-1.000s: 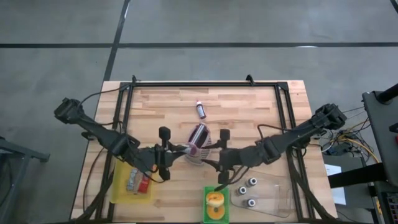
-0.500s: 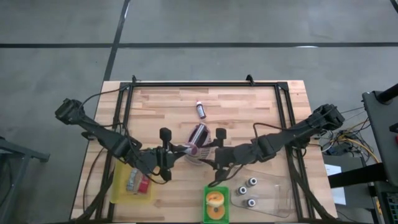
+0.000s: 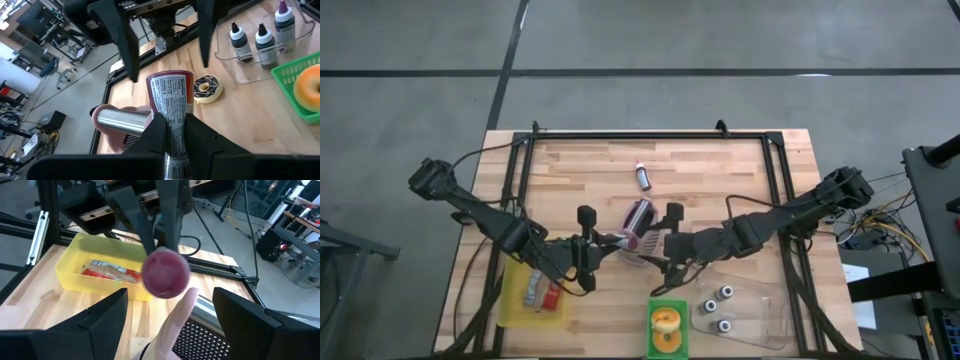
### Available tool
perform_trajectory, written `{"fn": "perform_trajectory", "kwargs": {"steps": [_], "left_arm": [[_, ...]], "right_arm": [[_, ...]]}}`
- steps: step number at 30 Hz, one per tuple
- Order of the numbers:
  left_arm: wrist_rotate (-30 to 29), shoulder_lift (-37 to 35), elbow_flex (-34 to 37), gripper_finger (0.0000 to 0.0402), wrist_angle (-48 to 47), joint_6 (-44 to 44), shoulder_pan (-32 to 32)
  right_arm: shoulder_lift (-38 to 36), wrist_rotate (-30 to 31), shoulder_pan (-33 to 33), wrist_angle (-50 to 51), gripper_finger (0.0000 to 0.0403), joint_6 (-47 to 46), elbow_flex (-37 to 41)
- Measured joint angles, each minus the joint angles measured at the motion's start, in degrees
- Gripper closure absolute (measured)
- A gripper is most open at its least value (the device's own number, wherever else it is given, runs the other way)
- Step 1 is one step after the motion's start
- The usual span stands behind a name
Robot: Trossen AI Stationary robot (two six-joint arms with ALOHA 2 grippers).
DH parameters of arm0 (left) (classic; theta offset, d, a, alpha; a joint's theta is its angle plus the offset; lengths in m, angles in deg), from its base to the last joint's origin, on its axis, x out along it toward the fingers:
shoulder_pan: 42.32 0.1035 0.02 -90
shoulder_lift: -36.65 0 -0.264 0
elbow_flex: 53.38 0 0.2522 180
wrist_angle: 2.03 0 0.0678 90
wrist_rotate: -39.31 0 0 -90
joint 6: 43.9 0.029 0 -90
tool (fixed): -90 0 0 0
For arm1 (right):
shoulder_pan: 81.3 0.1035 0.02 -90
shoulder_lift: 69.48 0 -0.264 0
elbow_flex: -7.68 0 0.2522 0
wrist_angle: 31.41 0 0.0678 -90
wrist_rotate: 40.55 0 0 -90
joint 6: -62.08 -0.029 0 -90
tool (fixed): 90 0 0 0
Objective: Pick & Place Food Item
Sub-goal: Put the red food coloring bottle into the transparent bin
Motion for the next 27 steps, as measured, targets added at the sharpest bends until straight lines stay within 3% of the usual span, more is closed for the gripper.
{"fn": "perform_trajectory", "kwargs": {"steps": [16, 27], "left_arm": [[0.0, 0.0, 0.0, 0.0362, 0.5, 0.0, 0.0], [0.0, 0.0, 0.0, 0.0362, 0.7, 0.0, 0.0]], "right_arm": [[1.2, -3.0, -1.0, -4.4, 0.0113, 1.3, -0.1], [2.2, -4.1, -1.4, -3.9, 0.0137, 1.4, -1.8]]}}
